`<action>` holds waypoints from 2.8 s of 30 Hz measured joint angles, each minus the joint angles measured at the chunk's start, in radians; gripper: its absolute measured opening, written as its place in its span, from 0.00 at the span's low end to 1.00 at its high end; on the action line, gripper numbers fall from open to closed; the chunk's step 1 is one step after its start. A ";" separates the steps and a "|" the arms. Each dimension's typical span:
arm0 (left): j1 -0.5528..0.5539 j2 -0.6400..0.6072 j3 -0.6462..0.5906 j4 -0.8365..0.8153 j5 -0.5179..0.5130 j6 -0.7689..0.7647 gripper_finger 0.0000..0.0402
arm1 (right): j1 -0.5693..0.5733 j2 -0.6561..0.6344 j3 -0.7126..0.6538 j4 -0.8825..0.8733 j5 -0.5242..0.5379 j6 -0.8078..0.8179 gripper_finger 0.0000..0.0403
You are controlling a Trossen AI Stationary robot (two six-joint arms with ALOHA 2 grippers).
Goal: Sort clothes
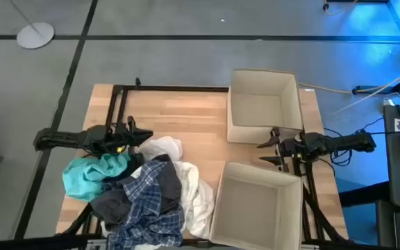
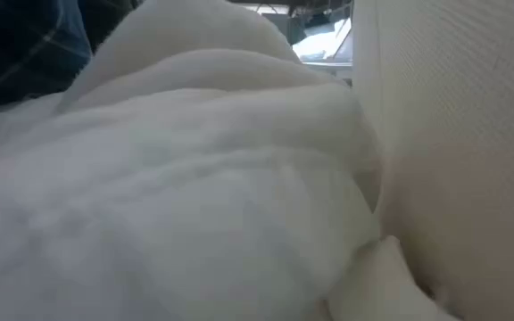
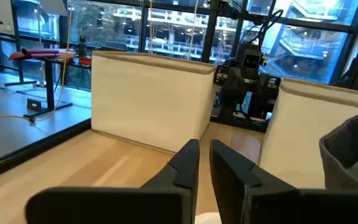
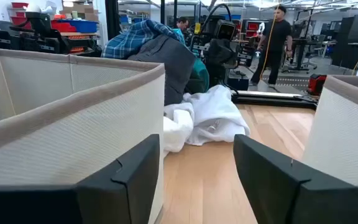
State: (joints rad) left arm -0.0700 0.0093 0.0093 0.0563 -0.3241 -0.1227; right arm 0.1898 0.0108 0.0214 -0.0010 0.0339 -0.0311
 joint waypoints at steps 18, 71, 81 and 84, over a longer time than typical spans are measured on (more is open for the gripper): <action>0.000 0.000 0.000 0.000 0.000 0.000 0.07 | 0.000 0.000 0.000 0.000 0.000 0.000 0.52; 0.000 0.000 0.000 0.000 0.000 0.000 0.07 | 0.000 0.009 0.125 0.160 0.054 0.053 0.52; 0.001 0.000 0.000 0.038 -0.012 0.031 0.07 | 0.000 0.122 0.271 0.312 0.149 0.027 0.52; 0.001 0.000 0.000 0.087 -0.013 0.018 0.07 | 0.000 0.203 0.317 0.334 0.210 0.057 0.52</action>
State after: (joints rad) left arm -0.0689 0.0093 0.0090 0.1435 -0.3367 -0.1046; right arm 0.1894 0.2140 0.3379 0.3326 0.2436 0.0264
